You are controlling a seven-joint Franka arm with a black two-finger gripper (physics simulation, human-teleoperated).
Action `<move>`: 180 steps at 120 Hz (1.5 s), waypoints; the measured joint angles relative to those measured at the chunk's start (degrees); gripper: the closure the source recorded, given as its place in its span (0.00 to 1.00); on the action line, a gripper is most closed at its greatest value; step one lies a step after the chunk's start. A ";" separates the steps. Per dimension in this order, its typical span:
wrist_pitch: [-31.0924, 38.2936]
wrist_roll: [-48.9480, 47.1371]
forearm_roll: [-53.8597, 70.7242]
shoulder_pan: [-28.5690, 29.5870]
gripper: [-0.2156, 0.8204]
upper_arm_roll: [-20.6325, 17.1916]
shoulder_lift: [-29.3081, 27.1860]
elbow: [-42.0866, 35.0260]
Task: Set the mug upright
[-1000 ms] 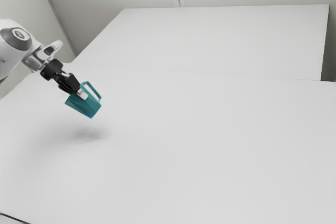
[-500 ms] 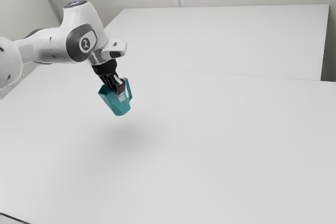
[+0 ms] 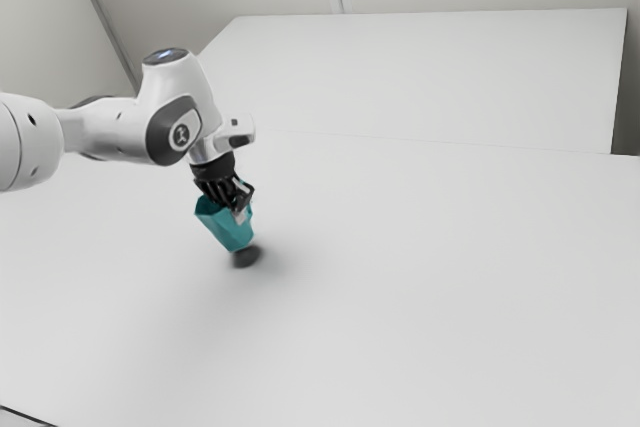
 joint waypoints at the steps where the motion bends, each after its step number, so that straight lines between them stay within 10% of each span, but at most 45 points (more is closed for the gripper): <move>1: 0.12 -0.17 0.06 0.32 0.96 0.00 0.11 -0.03; 72: 4.19 -7.84 1.01 3.27 0.96 0.01 5.11 -0.19; 110: 2.47 -8.34 0.13 3.38 0.43 -0.37 1.79 1.28; 180: -28.71 -7.08 -0.61 3.27 0.22 -1.61 7.76 39.57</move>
